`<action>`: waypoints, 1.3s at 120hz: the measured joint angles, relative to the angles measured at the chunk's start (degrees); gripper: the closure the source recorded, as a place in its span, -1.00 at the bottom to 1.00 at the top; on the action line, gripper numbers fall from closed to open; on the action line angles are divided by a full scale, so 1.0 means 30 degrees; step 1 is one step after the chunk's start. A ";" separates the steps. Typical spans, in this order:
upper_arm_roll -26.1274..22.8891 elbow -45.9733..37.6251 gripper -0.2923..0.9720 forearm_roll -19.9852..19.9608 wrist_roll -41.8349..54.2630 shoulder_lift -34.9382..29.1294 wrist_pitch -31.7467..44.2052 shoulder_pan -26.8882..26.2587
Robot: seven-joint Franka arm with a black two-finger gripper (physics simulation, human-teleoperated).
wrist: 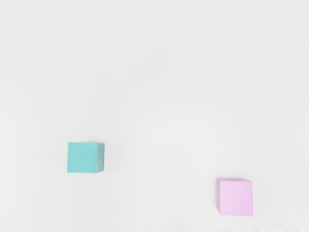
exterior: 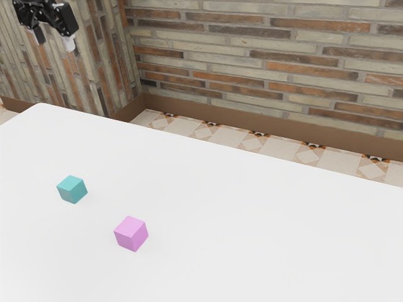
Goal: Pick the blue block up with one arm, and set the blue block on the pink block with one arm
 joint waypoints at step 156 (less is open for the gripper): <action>0.6542 -1.8092 -0.54 0.0418 0.3643 -0.0247 1.5457 0.0798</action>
